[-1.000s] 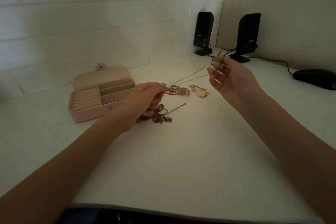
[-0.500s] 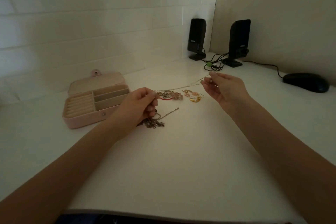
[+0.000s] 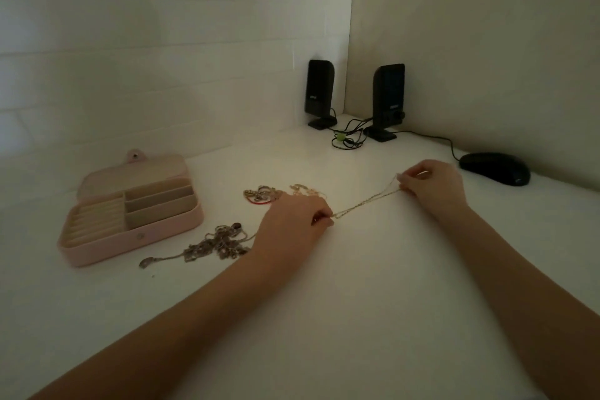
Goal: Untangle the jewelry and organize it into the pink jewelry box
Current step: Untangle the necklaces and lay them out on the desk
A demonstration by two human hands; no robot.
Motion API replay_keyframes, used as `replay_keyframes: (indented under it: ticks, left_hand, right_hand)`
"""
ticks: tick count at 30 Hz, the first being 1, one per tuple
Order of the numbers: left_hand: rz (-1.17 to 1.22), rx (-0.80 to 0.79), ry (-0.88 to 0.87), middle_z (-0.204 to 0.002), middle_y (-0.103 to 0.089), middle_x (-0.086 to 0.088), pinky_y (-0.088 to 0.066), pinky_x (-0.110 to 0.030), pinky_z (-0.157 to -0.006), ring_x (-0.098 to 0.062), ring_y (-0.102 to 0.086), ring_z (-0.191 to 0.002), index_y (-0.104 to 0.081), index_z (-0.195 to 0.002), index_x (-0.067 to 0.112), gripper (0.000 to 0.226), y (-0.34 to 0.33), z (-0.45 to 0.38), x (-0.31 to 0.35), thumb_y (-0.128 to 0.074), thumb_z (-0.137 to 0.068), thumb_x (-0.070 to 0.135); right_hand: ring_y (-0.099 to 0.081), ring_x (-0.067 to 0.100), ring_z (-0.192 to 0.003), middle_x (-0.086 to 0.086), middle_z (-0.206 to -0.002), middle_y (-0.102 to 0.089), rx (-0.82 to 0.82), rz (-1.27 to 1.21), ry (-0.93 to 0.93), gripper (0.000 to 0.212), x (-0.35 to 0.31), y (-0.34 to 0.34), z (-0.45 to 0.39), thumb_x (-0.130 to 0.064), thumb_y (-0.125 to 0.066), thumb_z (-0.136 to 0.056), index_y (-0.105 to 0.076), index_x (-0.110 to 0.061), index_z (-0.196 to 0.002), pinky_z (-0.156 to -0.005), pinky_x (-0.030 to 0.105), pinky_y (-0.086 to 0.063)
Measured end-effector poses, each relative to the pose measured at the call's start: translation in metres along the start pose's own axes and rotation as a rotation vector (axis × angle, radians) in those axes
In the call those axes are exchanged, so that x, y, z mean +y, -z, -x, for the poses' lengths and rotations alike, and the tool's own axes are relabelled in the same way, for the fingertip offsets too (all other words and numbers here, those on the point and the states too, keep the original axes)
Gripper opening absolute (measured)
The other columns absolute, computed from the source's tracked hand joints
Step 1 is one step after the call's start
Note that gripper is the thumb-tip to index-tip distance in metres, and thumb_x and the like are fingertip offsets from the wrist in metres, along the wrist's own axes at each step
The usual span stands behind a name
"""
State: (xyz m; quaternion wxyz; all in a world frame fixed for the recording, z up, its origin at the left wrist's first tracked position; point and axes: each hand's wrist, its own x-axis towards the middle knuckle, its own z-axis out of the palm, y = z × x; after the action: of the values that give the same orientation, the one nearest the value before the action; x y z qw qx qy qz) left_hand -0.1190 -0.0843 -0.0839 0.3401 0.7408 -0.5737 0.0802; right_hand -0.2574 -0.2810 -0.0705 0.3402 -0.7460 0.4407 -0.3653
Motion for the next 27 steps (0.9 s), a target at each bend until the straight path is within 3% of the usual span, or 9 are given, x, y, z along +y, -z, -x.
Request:
replay_keyframes:
  ticks: [2, 9, 16, 22, 27]
  left_hand:
    - [-0.049, 0.002, -0.071, -0.090, -0.072, 0.002, -0.042, -0.024, -0.075, -0.015, -0.060, -0.081, -0.072, -0.092, 0.019, 0.012, -0.006, 0.002, -0.004, -0.062, -0.086, 0.022]
    - [-0.062, -0.049, -0.121, -0.088, -0.073, -0.005, -0.041, -0.025, -0.075, -0.025, -0.065, -0.082, -0.075, -0.093, 0.011, 0.023, -0.006, 0.010, -0.009, -0.054, -0.082, 0.013]
    - [-0.085, -0.067, -0.074, -0.095, -0.072, -0.002, -0.043, -0.026, -0.082, -0.021, -0.061, -0.092, -0.074, -0.097, 0.015, 0.023, -0.004, 0.009, -0.008, -0.059, -0.082, 0.006]
    - [-0.085, -0.060, -0.062, -0.093, -0.072, 0.000, -0.052, -0.035, -0.081, -0.022, -0.063, -0.090, -0.073, -0.096, 0.015, 0.031, 0.000, 0.011, 0.000, -0.053, -0.073, 0.021]
    - [-0.070, -0.215, -0.183, -0.101, -0.072, 0.002, -0.051, -0.028, -0.085, -0.015, -0.064, -0.094, -0.072, -0.103, 0.016, 0.041, 0.004, 0.011, 0.005, -0.043, -0.083, 0.037]
  right_hand:
    - [-0.059, 0.008, -0.069, 0.003, -0.082, -0.067, -0.008, 0.025, 0.017, 0.012, 0.004, 0.000, -0.003, -0.023, -0.070, -0.083, -0.067, -0.012, -0.086, -0.061, 0.016, -0.042]
    - [-0.056, 0.010, -0.082, 0.003, -0.093, -0.067, -0.016, 0.091, 0.060, 0.008, 0.014, -0.003, -0.010, -0.012, -0.068, -0.083, -0.071, -0.013, -0.091, -0.063, 0.010, -0.035]
    - [-0.053, 0.010, -0.084, 0.006, -0.104, -0.066, 0.026, 0.190, 0.067, 0.016, 0.018, -0.008, -0.016, -0.008, -0.056, -0.088, -0.069, -0.011, -0.097, -0.072, 0.020, -0.038]
    - [-0.054, 0.010, -0.088, 0.006, -0.108, -0.067, 0.015, 0.183, 0.100, 0.019, 0.018, -0.011, -0.017, -0.009, -0.057, -0.090, -0.071, -0.010, -0.103, -0.077, 0.018, -0.037]
    - [-0.050, 0.011, -0.079, 0.007, -0.096, -0.063, 0.034, 0.203, 0.168, 0.015, 0.019, -0.015, -0.019, -0.005, -0.058, -0.087, -0.068, -0.012, -0.095, -0.059, 0.013, -0.033]
